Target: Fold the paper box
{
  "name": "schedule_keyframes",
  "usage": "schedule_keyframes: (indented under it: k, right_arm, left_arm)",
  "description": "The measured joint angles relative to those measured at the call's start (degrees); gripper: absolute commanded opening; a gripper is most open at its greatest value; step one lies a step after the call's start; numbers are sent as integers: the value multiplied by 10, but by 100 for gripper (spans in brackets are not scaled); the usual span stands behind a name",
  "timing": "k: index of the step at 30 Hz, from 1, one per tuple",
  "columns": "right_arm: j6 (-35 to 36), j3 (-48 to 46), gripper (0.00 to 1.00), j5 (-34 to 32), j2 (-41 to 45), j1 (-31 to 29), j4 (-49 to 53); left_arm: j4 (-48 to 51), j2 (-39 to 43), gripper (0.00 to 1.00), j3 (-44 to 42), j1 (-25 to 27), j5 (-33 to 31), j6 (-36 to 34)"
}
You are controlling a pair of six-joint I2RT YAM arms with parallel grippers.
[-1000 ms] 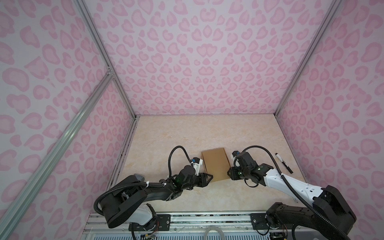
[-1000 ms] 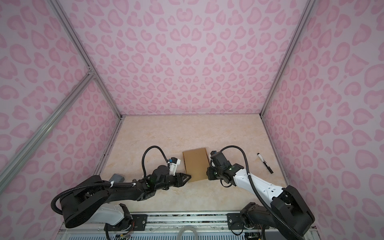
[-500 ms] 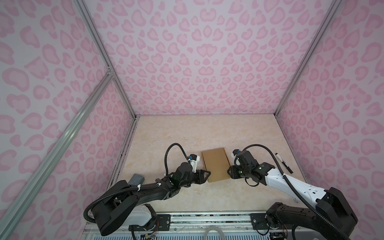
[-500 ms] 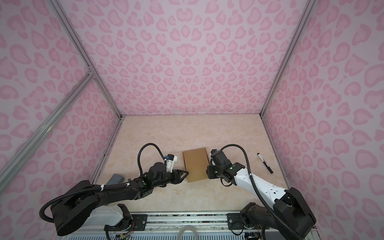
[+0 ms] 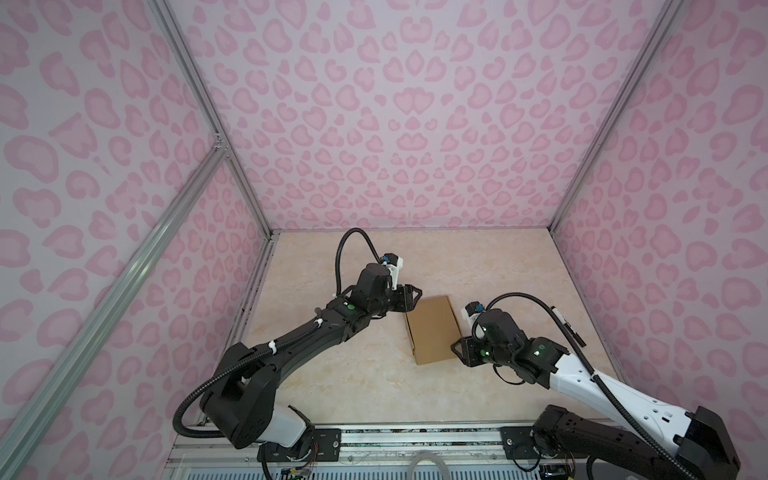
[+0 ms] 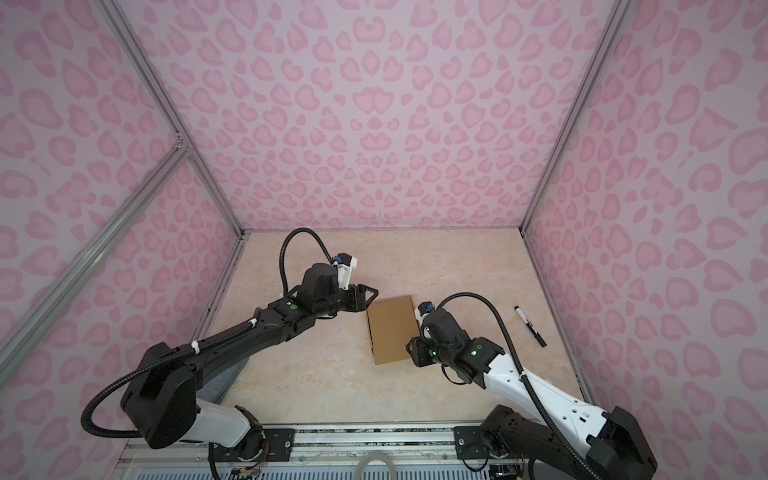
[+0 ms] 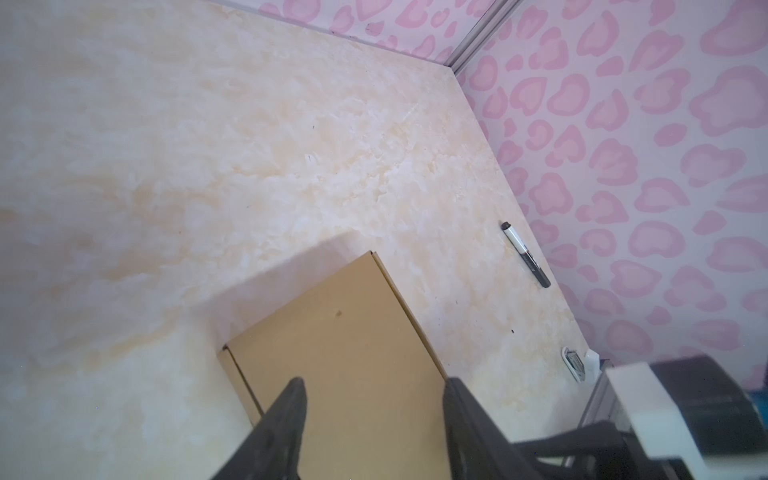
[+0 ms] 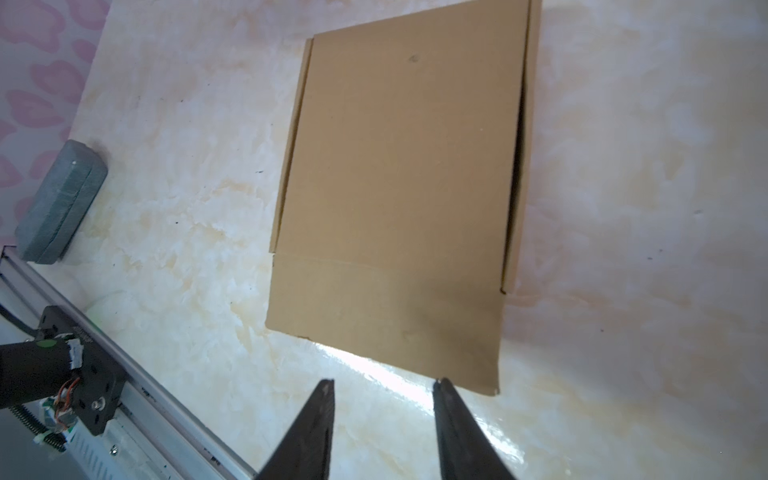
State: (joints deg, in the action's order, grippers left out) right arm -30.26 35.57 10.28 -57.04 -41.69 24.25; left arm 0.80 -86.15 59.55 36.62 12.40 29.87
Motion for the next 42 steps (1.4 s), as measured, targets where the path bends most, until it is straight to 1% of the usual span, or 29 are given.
schedule_keyframes:
  k: [4,8,14,17,22,33,42]
  right_arm:
    - [-27,-31,41,-2,21,-16,-13]
    - [-50,-50,40,3,17,-31,-35]
    - [-65,-46,40,2,-5,-56,-65]
    - [-71,-43,40,2,-19,-64,-81]
    - [-77,-42,40,-2,-41,-71,-97]
    - [-77,-42,39,-12,-66,-72,-110]
    - [-77,-44,39,-12,-78,-72,-114]
  left_arm:
    - [78,-71,56,102,-24,-6,-30]
    - [137,-150,56,195,-35,-10,-53]
    - [196,-251,56,298,-48,-3,-75]
    - [210,-291,56,336,-53,-2,-86]
    - [241,-343,56,372,-53,14,-97]
    - [265,-415,55,416,-53,54,-106]
    - [270,-430,55,415,-53,71,-114]
